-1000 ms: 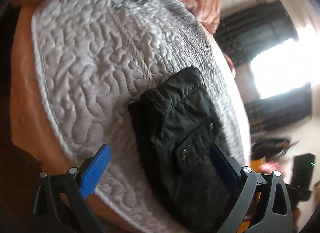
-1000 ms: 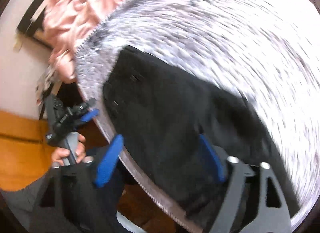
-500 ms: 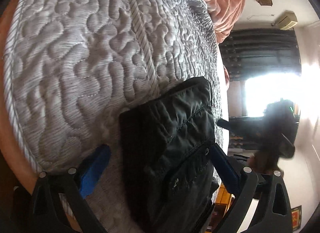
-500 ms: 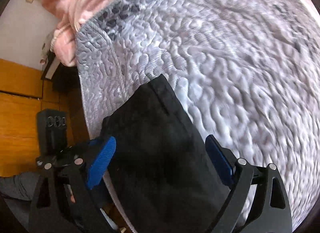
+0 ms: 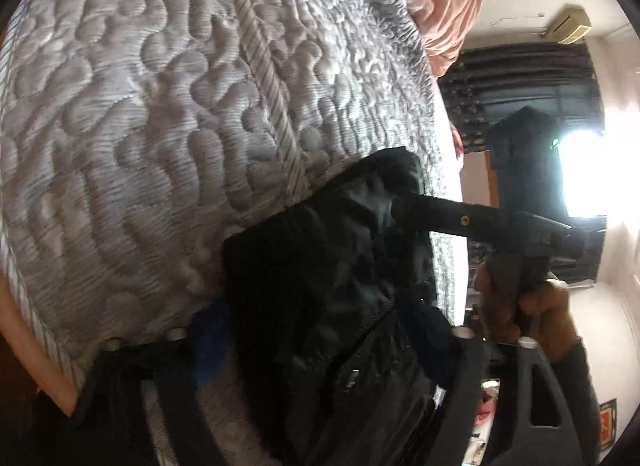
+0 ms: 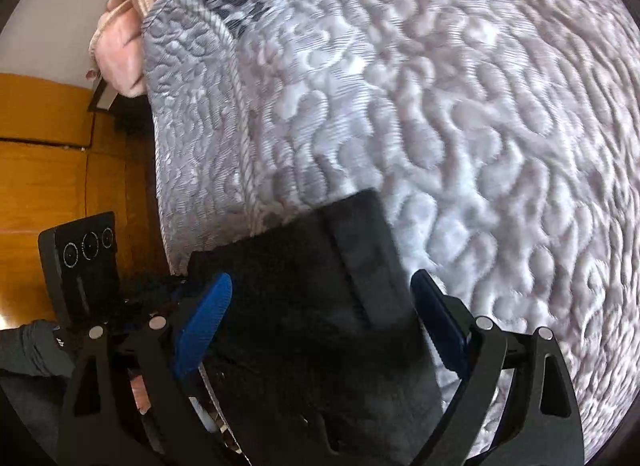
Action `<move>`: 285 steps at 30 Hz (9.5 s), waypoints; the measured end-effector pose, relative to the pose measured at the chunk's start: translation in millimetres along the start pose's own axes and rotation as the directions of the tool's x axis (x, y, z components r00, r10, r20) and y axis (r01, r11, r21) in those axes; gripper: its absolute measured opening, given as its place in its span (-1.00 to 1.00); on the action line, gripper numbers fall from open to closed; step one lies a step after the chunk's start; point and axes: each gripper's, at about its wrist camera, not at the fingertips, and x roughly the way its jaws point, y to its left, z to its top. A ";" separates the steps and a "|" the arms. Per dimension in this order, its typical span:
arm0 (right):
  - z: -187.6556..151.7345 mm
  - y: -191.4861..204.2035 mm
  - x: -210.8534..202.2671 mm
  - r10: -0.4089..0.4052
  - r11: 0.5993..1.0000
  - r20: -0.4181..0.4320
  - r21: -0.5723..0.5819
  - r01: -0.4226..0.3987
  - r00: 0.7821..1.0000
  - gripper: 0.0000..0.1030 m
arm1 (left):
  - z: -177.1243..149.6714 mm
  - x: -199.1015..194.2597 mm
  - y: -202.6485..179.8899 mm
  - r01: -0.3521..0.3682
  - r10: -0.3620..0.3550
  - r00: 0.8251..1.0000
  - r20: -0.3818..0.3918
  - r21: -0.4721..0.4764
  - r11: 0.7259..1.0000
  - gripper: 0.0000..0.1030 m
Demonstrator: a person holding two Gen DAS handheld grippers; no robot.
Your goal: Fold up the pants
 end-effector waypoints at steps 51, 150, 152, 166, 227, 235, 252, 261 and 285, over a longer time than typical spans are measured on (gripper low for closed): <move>-219.0 96.7 -241.0 -0.190 0.981 0.397 0.048 0.186 0.898 -0.34 | -134.5 -107.2 -237.9 -0.037 -0.044 0.993 0.113 0.623 0.782 -0.31; -643.4 61.4 -204.8 -0.422 0.848 0.547 0.521 0.100 0.723 -0.34 | -492.6 18.1 -328.3 0.194 0.138 0.967 -0.213 0.971 0.136 -0.31; -653.2 53.3 -194.9 -0.420 0.841 0.543 0.535 0.086 0.728 -0.32 | -502.4 28.3 -324.8 0.196 0.157 0.964 -0.214 0.973 0.120 -0.31; -699.1 13.6 -135.7 -0.391 0.798 0.537 0.602 -0.015 0.747 -0.32 | -542.2 84.7 -294.7 0.217 0.269 0.937 -0.223 0.975 0.055 -0.31; -772.9 77.2 -4.8 -0.547 0.198 0.582 0.788 -0.583 0.602 -0.50 | -324.3 39.0 -214.9 -0.019 0.314 0.938 -0.147 0.882 0.472 0.82; -779.6 90.1 -25.8 -0.632 0.204 0.522 0.825 -0.527 0.573 -0.18 | -342.2 50.9 -217.5 0.008 0.328 0.931 -0.159 0.908 0.418 0.82; -757.2 35.0 -53.5 -0.592 0.311 0.602 0.784 -0.538 0.536 -0.19 | -351.4 68.5 -204.3 -0.006 0.394 0.905 -0.157 0.925 0.381 0.85; -749.8 75.5 21.2 -0.500 0.283 0.617 0.780 -0.559 0.608 -0.30 | -330.7 54.1 -202.3 -0.021 0.378 0.912 -0.156 0.906 0.423 0.86; -795.6 -12.7 28.4 -0.320 0.240 0.816 0.561 -0.792 0.481 0.93 | -225.3 173.5 -198.7 0.311 0.178 0.630 -0.756 0.455 0.834 0.92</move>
